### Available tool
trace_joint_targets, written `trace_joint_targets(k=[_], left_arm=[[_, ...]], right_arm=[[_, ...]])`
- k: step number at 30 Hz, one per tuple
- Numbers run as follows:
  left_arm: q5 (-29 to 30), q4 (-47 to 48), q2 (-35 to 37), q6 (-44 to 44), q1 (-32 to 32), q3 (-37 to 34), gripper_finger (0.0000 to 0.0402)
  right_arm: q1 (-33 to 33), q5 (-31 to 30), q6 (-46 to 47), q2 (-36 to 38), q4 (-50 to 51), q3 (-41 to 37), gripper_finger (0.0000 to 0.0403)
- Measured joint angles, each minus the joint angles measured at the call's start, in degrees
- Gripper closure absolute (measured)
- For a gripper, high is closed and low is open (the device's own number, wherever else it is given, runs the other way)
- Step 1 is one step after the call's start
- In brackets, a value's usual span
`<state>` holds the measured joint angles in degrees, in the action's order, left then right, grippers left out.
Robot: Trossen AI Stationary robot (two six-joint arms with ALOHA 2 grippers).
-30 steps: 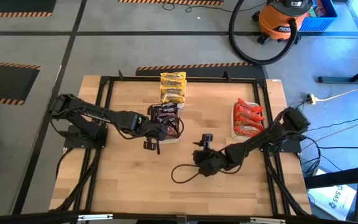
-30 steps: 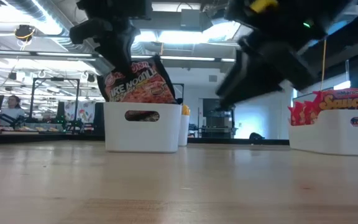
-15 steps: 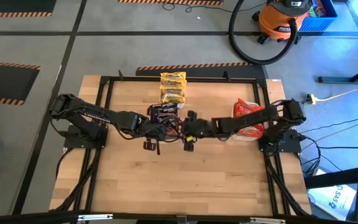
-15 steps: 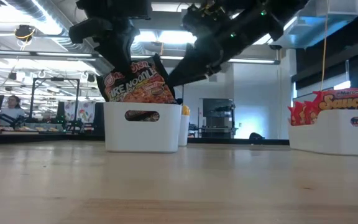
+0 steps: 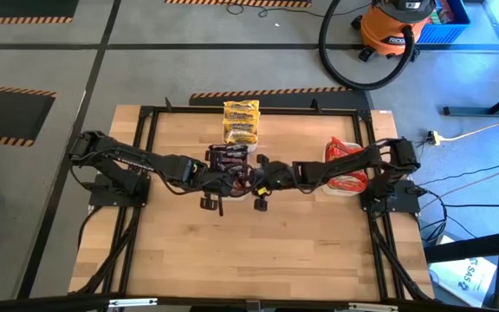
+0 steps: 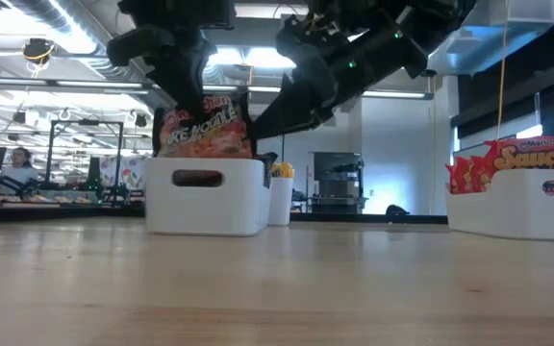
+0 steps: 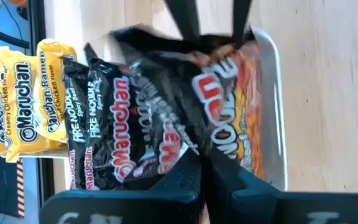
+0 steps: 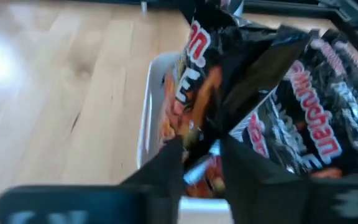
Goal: Sort Maruchan noodles
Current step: Put the black noodle pack into the bottom left white bin
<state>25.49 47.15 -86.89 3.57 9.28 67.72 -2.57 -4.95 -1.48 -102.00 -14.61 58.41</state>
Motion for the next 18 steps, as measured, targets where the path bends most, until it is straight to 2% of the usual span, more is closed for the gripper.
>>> trace_joint_targets(k=[4, 7, 13, 18], left_arm=[[0.08, -0.13, 0.02, 0.00, 0.00, 0.00, 0.0401], [0.03, -0.28, 0.00, -0.02, 0.00, 0.00, 0.0401], [-3.28, -0.47, 0.00, -0.94, 0.00, -0.04, 0.0401], [-4.05, -0.03, 0.00, -3.53, 0.07, -0.04, 0.0401]], right_arm=[[0.00, 0.03, -0.49, -0.68, -0.58, -0.04, 0.0369], [0.00, 0.06, -0.52, -1.27, -0.38, -0.06, 0.0397], [-0.02, 0.11, -0.49, -2.96, -0.04, -0.02, 0.0386], [-0.02, 0.15, -0.47, -2.97, 0.85, -0.04, 0.0394]])
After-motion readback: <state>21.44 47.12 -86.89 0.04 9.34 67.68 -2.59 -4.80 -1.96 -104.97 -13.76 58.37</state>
